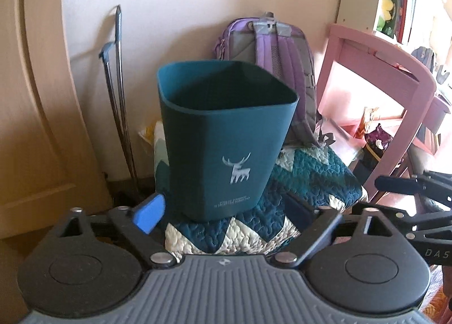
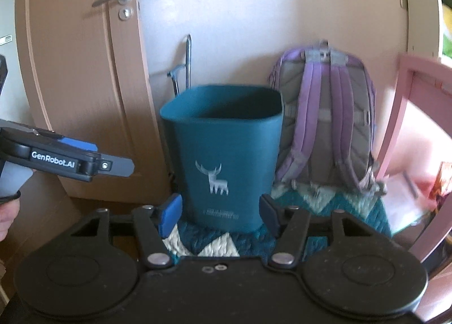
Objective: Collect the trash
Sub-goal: 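Lower both tools, left grasps juice carton while right grasps cookie snack bag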
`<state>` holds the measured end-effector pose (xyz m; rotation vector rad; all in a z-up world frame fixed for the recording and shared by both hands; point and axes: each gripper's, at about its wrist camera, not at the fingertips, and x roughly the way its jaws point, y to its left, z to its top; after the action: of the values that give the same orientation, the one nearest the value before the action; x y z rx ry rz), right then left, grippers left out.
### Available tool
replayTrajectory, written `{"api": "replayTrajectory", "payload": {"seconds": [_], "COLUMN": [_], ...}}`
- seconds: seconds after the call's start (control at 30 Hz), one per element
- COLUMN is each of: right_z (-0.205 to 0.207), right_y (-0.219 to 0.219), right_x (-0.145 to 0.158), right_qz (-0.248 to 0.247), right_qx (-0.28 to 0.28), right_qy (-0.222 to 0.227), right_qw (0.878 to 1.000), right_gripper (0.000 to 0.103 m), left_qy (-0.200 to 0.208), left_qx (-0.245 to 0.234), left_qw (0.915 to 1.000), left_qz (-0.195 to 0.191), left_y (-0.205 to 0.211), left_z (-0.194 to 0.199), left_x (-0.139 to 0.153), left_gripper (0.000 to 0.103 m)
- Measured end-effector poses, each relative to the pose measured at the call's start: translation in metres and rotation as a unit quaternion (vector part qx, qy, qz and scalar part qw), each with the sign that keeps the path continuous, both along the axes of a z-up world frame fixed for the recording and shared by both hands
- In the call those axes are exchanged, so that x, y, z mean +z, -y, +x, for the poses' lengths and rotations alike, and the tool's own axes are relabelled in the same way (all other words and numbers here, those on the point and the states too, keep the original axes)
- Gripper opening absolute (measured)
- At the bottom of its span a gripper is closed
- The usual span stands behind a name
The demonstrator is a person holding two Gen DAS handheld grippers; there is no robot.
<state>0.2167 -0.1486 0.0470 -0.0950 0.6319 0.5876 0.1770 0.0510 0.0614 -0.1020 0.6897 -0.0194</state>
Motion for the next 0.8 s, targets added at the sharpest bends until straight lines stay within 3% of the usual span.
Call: {"api": "replayTrajectory", "payload": {"seconds": [0.23, 0.4, 0.5, 0.6, 0.8], "right_z": [0.000, 0.010, 0.024, 0.038, 0.074], "right_y": [-0.001, 0.002, 0.007, 0.010, 0.018], "right_x": [-0.063, -0.130, -0.172, -0.210, -0.300], "right_qz": [-0.009, -0.027, -0.032, -0.048, -0.065], "right_qx": [-0.022, -0.051, -0.074, -0.096, -0.122], "right_qy": [-0.045, -0.097, -0.138, -0.164, -0.249], "right_qw": [0.999, 0.994, 0.987, 0.981, 0.959], "right_gripper": [0.061, 0.062, 0.062, 0.062, 0.062], "left_qy": [-0.001, -0.035, -0.052, -0.081, -0.164], "left_qx": [0.016, 0.009, 0.011, 0.000, -0.010], "left_qw": [0.9994, 0.9977, 0.9974, 0.9965, 0.9862], "left_qz": [-0.030, -0.058, -0.049, -0.018, 0.020], "left_y": [-0.012, -0.018, -0.013, -0.004, 0.009], "left_z": [-0.002, 0.008, 0.018, 0.030, 0.057], "left_x": [-0.064, -0.128, -0.166, -0.207, -0.298], "left_gripper": [0.103, 0.103, 0.103, 0.103, 0.103]}}
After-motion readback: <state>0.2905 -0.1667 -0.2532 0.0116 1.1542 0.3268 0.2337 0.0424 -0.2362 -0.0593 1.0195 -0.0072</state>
